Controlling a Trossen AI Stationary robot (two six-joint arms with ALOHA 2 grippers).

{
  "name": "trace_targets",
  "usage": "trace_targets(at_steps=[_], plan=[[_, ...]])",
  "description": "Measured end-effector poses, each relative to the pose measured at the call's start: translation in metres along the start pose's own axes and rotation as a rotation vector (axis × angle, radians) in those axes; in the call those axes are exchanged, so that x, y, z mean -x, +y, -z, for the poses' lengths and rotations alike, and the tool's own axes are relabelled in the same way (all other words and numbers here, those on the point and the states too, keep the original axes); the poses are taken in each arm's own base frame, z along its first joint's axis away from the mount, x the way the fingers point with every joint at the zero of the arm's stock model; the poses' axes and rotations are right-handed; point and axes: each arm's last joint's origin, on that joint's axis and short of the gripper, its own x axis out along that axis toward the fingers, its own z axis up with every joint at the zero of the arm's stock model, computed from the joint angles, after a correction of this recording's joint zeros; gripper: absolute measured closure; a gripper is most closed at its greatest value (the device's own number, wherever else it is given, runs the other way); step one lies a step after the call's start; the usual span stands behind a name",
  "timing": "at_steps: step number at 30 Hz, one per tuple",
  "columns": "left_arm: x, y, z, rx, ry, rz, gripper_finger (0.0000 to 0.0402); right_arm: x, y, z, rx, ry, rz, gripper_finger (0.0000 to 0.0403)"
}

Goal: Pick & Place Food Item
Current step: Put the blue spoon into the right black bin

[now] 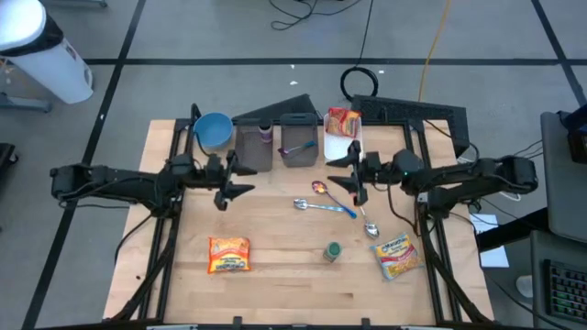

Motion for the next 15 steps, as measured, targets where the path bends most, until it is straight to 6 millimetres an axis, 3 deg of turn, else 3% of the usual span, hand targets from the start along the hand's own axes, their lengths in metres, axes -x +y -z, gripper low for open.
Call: trace_targets(at_steps=[8, 15], plan=[[0.002, -0.003, 0.004, 0.086, -0.01, 0.019, 0.0163, -0.011, 0.021, 0.011, -0.067, -0.06, -0.103, 0.0216], [0.0, -0.006, 0.005, 0.132, 0.018, 0.038, 0.0163, -0.019, 0.028, 0.039, -0.1, 0.038, -0.115, 0.0216]])
